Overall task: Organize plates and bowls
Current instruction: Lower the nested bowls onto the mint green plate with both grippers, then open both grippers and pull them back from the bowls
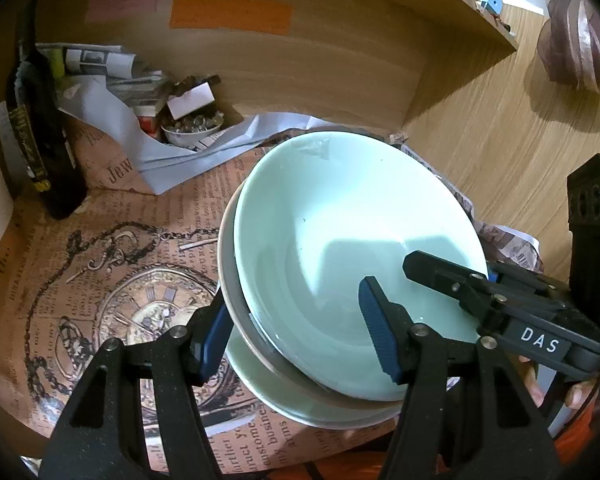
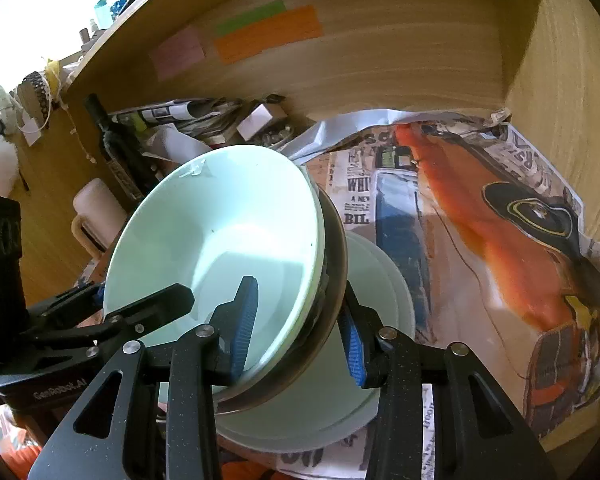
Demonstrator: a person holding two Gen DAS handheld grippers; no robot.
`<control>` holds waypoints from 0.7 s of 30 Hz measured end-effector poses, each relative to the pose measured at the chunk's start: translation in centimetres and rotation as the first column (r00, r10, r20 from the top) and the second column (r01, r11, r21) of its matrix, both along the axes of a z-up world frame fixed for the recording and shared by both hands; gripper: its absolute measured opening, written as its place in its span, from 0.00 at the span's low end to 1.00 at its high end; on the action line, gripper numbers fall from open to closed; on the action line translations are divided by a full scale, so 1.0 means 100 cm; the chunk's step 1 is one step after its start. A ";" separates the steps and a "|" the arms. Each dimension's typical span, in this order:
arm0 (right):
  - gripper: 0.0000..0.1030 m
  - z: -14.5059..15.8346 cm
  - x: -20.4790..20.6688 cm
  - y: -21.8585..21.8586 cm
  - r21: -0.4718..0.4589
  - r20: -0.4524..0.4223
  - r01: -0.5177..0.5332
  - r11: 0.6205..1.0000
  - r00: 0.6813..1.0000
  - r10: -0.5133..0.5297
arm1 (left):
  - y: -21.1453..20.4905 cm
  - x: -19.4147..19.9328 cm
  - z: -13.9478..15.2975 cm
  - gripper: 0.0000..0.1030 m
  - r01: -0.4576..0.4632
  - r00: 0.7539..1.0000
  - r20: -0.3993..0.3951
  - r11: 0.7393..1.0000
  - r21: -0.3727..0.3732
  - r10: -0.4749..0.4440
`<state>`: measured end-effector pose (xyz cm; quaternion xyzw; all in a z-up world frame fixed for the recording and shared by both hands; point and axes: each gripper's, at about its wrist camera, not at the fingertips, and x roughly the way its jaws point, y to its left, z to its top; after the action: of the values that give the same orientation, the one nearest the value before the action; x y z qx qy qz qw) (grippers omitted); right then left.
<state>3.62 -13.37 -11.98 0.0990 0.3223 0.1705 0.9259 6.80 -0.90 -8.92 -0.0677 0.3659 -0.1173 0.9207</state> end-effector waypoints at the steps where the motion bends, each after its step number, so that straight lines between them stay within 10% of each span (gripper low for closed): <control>1: 0.35 0.000 0.000 -0.001 -0.001 -0.001 0.002 1.000 1.000 -0.002 | -0.001 0.002 -0.002 0.60 0.002 1.000 -0.005 1.000 -0.003 -0.002; 21: 0.36 -0.019 0.019 -0.014 0.034 -0.072 0.009 0.999 0.997 -0.007 | -0.008 0.018 -0.023 0.56 0.014 0.999 -0.038 1.000 -0.011 -0.014</control>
<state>5.50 -14.75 -13.93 0.1224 0.3520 0.1686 0.9125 8.61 -1.73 -11.19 -0.0722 0.3833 -0.1245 0.9124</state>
